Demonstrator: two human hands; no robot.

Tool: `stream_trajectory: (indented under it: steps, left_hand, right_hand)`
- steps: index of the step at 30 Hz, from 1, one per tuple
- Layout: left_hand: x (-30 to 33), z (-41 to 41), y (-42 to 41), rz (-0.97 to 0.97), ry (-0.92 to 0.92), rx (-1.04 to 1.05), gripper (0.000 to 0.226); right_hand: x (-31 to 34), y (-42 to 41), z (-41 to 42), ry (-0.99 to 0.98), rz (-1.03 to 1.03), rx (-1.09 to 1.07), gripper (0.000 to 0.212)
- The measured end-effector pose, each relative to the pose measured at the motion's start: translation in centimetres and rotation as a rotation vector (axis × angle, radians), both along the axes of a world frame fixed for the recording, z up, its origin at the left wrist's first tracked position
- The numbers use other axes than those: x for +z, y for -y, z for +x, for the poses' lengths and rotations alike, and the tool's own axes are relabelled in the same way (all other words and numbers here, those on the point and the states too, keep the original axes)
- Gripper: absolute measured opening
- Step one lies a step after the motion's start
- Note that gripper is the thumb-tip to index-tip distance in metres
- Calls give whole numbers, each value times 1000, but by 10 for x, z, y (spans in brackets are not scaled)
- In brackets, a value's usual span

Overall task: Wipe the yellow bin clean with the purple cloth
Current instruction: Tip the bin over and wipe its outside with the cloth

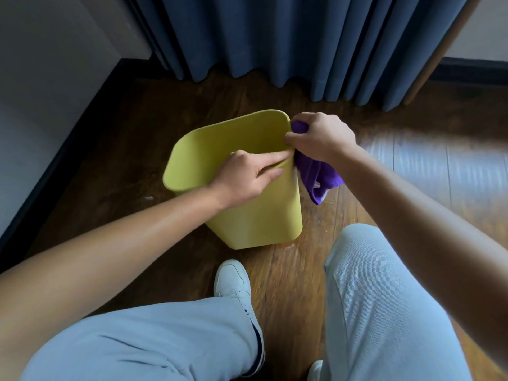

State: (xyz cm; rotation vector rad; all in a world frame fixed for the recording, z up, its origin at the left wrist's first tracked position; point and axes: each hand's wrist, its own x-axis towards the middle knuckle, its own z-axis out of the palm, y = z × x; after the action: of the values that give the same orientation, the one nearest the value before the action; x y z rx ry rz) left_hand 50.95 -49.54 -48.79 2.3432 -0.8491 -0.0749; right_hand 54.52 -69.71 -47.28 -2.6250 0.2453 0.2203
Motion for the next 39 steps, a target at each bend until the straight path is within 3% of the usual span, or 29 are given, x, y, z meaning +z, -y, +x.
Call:
stream_trajectory:
  steps: [7, 10, 13, 15, 18, 20, 23, 28, 34, 39]
  left_hand:
    - [3, -3, 3, 103, -24, -56, 44]
    - [3, 5, -24, 139, 88, -27, 46]
    - [-9, 28, -78, 348, 163, 220, 49]
    - [-18, 32, -112, 454, 19, 477, 56]
    - [-31, 20, -137, 322, -336, 738, 65]
    - [-35, 16, -141, 241, -419, 765, 66]
    - [-34, 14, -138, 228, -418, 747, 66]
    - [-31, 14, -127, 295, -371, 728, 68]
    - [-33, 9, -123, 211, -369, 782, 67]
    - [-38, -6, -137, 124, -399, 856, 66]
  right_hand:
    - [-6, -1, -7, 36, -50, -33, 36]
    - [-9, 5, -10, 53, -51, -20, 33]
    - [-11, 9, -16, 53, -61, -17, 30]
    - [-12, 9, -19, 59, -53, -8, 28]
    - [-9, 3, -22, 87, -50, 9, 30]
    - [-8, 0, -23, 92, -78, 17, 40]
    - [-8, 0, -23, 56, -133, 14, 56]
    - [-10, 13, -21, 0, -201, 54, 57]
    - [-5, 17, -17, -172, -242, 138, 84]
    - [4, -7, -1, -28, -271, 182, 76]
